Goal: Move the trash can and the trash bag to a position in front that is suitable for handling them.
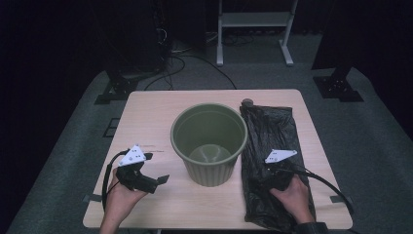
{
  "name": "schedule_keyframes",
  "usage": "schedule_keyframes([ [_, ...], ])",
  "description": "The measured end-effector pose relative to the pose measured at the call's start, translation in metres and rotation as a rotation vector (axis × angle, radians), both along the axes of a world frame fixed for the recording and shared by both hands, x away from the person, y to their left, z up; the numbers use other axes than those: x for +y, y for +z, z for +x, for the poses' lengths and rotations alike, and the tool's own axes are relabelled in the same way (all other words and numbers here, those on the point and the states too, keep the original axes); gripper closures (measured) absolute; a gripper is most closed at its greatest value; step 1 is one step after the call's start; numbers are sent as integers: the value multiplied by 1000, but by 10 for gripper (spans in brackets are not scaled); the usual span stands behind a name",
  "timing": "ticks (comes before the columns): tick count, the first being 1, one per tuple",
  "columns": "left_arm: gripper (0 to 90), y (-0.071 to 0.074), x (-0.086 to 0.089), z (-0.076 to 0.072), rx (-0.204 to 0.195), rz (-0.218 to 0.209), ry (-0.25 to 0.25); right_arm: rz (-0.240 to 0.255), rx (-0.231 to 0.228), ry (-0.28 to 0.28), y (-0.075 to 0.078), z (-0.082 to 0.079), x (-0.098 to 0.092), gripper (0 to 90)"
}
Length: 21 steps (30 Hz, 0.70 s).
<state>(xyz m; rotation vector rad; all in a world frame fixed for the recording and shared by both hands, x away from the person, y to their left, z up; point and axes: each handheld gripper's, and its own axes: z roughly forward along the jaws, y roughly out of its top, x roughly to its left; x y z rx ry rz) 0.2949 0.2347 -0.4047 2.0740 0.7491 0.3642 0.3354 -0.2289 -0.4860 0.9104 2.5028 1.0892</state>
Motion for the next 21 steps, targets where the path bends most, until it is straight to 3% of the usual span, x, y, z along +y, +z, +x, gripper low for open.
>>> schedule_keyframes([
  [21, 0, -52, 14, 3, -27, 13, 46, 0, 0, 2, 0, 0, 0, 102],
])
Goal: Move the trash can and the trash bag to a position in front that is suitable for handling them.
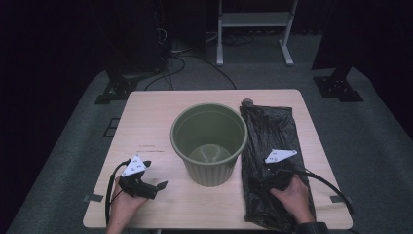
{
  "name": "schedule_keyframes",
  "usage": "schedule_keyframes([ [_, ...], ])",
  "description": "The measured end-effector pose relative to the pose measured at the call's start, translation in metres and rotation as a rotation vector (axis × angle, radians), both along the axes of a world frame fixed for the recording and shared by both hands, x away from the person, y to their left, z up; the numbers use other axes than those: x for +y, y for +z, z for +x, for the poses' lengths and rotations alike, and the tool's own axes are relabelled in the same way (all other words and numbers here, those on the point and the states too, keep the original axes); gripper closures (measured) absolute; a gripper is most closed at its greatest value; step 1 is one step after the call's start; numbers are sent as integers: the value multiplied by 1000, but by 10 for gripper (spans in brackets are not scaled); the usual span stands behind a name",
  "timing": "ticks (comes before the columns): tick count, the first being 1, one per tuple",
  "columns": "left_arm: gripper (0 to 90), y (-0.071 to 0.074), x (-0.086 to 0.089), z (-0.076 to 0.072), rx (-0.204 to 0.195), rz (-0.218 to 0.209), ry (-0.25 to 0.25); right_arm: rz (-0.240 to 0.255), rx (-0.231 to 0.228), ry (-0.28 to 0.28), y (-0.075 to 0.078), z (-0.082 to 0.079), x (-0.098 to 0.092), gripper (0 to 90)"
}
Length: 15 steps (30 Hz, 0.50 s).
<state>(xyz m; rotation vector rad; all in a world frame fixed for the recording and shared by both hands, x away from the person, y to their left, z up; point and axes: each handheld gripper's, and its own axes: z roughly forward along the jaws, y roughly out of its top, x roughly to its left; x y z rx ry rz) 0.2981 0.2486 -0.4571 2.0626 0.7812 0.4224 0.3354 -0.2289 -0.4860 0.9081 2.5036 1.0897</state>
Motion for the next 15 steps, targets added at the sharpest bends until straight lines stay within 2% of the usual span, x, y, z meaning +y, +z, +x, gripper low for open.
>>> schedule_keyframes([
  [3, 0, -7, 0, 2, 2, 35, 4, 0, 0, 0, 0, 0, 0, 102],
  [8, 0, -13, 0, 3, 20, 17, 2, 0, 0, 0, 0, 0, 0, 102],
  [9, 0, -17, 1, 3, 37, 24, 13, 0, 0, 1, 0, 0, 0, 102],
  [13, 0, -21, 2, 4, 41, 31, 21, 0, 0, 1, 0, 0, 0, 102],
  [14, 0, -23, 2, 4, 51, 53, 28, 0, 0, 1, 0, 0, 0, 102],
  [15, 0, -23, 2, 4, 51, 53, 28, 0, 0, 1, 0, 0, 0, 102],
])
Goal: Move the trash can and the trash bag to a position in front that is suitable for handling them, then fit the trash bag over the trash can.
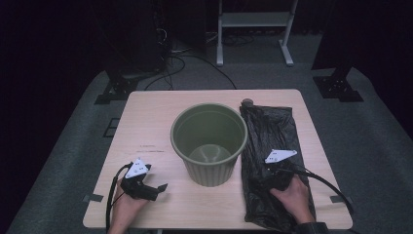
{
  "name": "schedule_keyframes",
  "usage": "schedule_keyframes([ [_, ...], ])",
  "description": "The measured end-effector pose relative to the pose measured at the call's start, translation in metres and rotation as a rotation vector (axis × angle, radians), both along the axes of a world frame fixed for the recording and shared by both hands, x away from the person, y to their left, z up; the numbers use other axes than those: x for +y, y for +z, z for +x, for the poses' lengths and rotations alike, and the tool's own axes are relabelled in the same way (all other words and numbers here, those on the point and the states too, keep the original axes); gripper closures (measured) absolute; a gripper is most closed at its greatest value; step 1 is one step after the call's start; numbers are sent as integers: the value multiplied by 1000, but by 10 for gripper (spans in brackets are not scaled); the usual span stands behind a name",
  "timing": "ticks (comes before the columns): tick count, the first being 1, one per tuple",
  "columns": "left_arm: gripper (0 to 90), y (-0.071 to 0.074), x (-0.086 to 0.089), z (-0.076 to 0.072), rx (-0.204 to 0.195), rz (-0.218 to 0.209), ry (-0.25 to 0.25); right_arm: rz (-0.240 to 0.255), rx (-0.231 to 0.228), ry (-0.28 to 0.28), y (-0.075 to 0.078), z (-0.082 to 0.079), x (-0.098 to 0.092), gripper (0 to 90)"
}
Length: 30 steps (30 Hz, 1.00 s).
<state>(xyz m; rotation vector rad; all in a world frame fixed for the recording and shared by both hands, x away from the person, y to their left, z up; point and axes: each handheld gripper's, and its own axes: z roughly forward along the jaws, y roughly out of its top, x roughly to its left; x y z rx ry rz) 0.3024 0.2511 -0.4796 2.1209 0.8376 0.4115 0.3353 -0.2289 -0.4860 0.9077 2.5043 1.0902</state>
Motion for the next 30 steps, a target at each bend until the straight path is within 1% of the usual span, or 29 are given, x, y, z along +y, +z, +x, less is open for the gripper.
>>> schedule_keyframes([
  [1, 0, 0, 0, 0, -1, 17, 5, 0, 0, 0, 0, 0, 0, 102],
  [4, 0, -1, -1, 0, 5, 24, 11, 0, 0, 0, 0, 0, 0, 102],
  [8, 0, -2, -1, 2, 35, 50, 20, 0, 0, 0, 0, 0, 0, 102],
  [10, 0, -3, -3, 3, 57, 76, 20, 0, 0, 0, 0, 0, 0, 102],
  [20, 0, -3, -3, 3, 63, 77, 22, 1, 1, 5, 0, -1, 0, 103],
  [21, 0, -3, -3, 3, 63, 77, 22, 2, -3, 13, 0, -2, -1, 123],
  [23, 0, -3, -3, 3, 64, 76, 22, 2, -3, 16, 0, -3, -1, 123],
  [24, 0, -3, -3, 3, 64, 77, 22, 2, -3, 30, 0, -5, -1, 123],
  [27, 0, -3, -3, 3, 64, 76, 22, 3, -2, 43, 0, -8, -1, 123],
  [28, 0, -3, -3, 3, 64, 77, 22, 4, -3, 63, 0, -11, -2, 122],
  [30, 0, -3, -3, 3, 64, 77, 22, 4, -3, 82, 0, -16, -3, 122],
])
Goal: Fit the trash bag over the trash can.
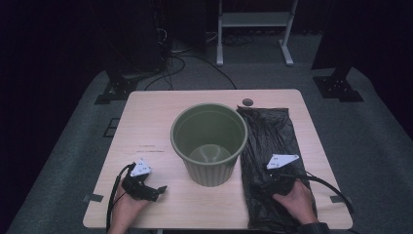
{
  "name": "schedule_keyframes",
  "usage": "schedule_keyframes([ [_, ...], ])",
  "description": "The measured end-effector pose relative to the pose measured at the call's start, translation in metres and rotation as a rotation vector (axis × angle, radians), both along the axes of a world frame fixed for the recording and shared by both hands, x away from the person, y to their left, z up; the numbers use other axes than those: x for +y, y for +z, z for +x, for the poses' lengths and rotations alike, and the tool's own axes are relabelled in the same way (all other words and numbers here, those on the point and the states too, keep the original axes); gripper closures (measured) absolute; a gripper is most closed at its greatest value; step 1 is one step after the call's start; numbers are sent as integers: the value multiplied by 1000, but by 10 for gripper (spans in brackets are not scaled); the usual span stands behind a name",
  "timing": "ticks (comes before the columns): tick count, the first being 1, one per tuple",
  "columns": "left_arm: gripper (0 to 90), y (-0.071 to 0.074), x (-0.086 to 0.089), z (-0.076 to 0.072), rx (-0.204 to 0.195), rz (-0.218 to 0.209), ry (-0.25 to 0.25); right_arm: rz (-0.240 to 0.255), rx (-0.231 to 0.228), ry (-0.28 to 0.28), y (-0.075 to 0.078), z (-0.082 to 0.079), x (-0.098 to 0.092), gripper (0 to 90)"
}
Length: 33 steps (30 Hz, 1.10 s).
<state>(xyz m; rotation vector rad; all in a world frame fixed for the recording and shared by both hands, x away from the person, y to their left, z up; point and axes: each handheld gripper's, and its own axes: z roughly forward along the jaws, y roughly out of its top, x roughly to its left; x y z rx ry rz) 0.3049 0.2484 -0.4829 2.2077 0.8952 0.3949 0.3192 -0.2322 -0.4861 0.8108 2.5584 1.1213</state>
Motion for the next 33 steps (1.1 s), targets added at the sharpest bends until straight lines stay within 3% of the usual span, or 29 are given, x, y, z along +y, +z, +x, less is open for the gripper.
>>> schedule_keyframes([
  [9, 0, 0, 0, 0, 0, 0, 0, 2, 1, 98, 0, -22, -11, 122],
  [11, 0, 0, 0, 0, 0, 0, 0, 3, 5, 105, 0, -22, -11, 125],
  [12, 0, 0, 0, 0, 0, 0, 0, 1, 30, 102, 3, -22, -12, 126],
  [16, 0, 0, 0, 0, 0, 0, 0, -1, 26, 82, 12, -21, -14, 127],
  [21, 0, 0, 0, 0, 0, -1, 0, -3, 5, 16, 25, -13, -25, 128],
  [23, 0, 0, 0, 0, 0, 0, 0, -15, -6, -30, 30, -9, -34, 128],
  [24, 0, 0, 0, 0, 0, 0, 0, -7, -20, -80, 34, -5, -46, 128],
  [25, 0, 0, 0, 0, 0, 0, 0, -7, -20, -80, 34, -5, -46, 128],
  [26, 0, 0, 0, 0, 0, 0, 0, 13, -15, -140, 34, 1, -61, 128],
  [27, 0, 0, 0, 0, 0, 0, 0, 13, -15, -140, 34, 1, -61, 128],
  [33, 0, 0, 0, 0, 0, -1, 1, -38, 16, -253, 18, 17, -85, 127],
])
